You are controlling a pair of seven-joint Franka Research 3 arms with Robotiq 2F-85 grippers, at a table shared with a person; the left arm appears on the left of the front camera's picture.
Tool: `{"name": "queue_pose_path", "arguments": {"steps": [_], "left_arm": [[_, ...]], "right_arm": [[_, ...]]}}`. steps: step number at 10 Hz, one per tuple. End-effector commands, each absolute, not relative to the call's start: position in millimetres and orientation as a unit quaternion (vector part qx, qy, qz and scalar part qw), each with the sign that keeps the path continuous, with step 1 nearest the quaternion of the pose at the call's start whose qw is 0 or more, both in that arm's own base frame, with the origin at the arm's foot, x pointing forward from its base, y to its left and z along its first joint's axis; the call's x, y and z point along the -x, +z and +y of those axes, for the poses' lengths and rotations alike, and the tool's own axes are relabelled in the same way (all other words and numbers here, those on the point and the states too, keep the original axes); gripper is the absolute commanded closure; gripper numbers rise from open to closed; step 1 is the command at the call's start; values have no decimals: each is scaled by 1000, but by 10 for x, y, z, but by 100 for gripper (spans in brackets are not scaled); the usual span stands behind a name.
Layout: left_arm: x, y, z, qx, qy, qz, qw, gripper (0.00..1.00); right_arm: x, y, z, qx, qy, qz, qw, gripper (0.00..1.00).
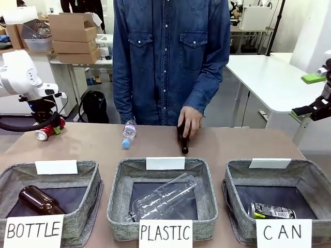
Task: Sort the can waste into the basket.
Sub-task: Pick up the can waste from the table and place it in the right Fabric basket.
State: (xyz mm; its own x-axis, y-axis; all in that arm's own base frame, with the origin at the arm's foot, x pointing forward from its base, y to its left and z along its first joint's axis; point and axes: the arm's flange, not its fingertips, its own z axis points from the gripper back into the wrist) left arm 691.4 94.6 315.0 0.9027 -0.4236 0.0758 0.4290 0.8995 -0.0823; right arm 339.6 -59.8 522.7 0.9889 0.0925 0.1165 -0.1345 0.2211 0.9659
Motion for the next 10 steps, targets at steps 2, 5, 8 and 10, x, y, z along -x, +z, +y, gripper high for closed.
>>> {"name": "queue_pose_path", "arguments": {"steps": [2,5,8,10], "left_arm": [[-6911,3128,923,56,-230,-29,971,100],[-6868,3186,893,54,-235,-35,970,100],[-6335,3852,809,72,-239,-45,967,100],[-5596,4553,837,52,-291,8,955,100]], "right_arm": [[-3398,5233,-620,-619,81,-18,781,0],[-3398,5233,-620,-619,81,-18,781,0],[-3398,5233,-620,-619,81,-18,781,0],[-3398,5233,-620,-619,81,-18,781,0]]}}
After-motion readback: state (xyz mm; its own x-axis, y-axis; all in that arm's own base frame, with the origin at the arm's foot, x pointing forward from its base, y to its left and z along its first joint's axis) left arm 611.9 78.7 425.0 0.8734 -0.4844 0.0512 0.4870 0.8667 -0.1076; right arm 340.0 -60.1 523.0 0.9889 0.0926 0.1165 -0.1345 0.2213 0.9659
